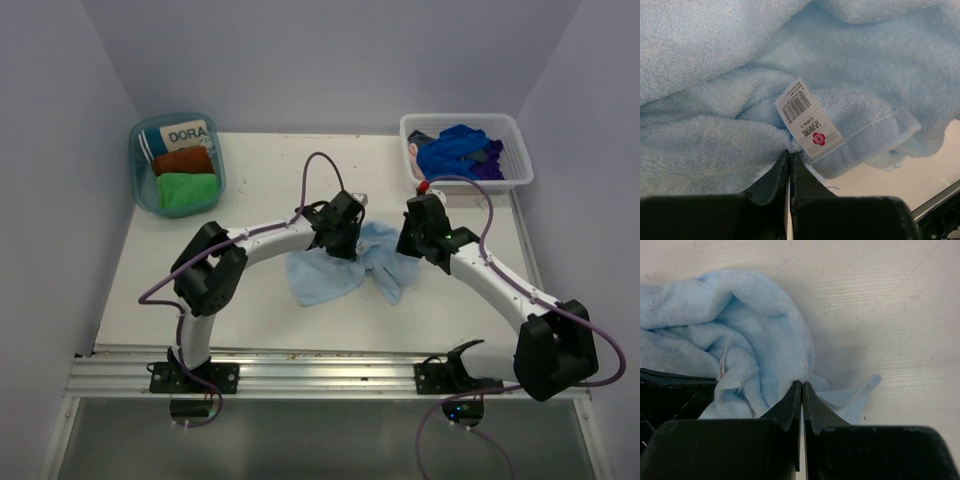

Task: Roll the towels
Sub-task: Flatten the towel

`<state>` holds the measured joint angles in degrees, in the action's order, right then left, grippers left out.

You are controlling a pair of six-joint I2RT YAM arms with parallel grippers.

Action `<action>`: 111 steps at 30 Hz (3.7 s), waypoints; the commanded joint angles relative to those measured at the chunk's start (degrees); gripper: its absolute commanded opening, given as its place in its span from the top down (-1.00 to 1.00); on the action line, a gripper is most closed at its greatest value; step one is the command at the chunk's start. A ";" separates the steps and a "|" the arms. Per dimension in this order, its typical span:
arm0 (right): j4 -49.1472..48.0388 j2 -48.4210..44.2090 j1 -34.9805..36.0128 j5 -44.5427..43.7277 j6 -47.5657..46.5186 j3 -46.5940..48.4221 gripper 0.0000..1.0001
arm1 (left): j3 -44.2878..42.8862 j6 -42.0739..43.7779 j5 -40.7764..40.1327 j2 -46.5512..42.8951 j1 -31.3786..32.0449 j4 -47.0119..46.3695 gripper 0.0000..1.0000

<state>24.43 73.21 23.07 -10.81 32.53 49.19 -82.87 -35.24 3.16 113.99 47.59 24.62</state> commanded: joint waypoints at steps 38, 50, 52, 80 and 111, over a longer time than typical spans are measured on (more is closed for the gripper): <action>15.83 -25.04 -7.69 -3.53 -9.42 33.87 1.00 | 3.05 8.00 8.97 -51.84 -41.09 6.49 1.00; 11.68 -1.17 -7.69 -10.46 -10.30 23.22 0.06 | 10.73 7.91 8.01 -35.46 -41.09 -0.55 -0.39; 14.59 3.69 -7.60 -10.29 -9.25 24.64 -0.02 | 7.57 8.08 7.31 -33.14 -41.00 2.62 -0.40; 11.61 -14.05 -7.69 7.11 1.74 -9.02 -0.09 | -6.43 10.20 -29.17 -0.97 -9.36 19.76 -0.27; 8.36 -11.07 -7.69 7.38 3.76 -13.50 -0.15 | -9.76 12.30 -32.43 5.10 -9.54 19.06 -0.05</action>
<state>34.59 61.67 15.68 -3.46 35.66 35.59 -90.35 -23.75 -27.51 118.52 38.33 43.86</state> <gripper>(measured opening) 0.571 0.523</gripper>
